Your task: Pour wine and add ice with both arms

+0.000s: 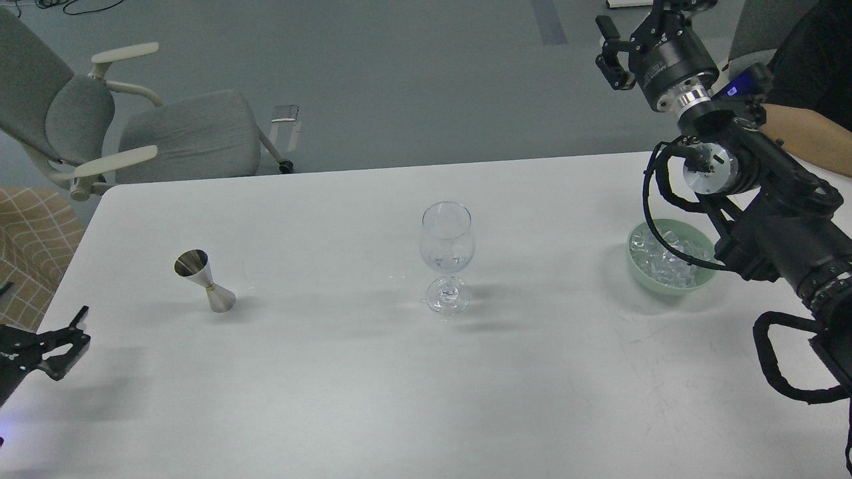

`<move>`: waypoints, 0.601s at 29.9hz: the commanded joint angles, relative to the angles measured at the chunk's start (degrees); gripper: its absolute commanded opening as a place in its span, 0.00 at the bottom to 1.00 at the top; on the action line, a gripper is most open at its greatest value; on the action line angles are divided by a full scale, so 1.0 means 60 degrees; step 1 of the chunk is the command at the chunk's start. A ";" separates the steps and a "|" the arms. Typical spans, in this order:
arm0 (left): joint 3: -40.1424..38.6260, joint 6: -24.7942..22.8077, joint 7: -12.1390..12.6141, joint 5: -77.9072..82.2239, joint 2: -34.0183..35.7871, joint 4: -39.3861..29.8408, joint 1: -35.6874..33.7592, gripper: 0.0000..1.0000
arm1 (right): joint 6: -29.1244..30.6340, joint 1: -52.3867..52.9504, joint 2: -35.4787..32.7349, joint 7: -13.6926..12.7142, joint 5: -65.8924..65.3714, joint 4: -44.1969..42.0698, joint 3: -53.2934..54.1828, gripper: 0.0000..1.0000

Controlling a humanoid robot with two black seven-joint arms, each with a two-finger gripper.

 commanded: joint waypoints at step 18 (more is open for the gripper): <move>0.4015 0.0002 -0.1386 0.3231 0.0646 0.1459 -0.7581 0.98 | 0.0029 0.0103 -0.0870 0.0015 -0.0073 0.0262 -0.1104 1.00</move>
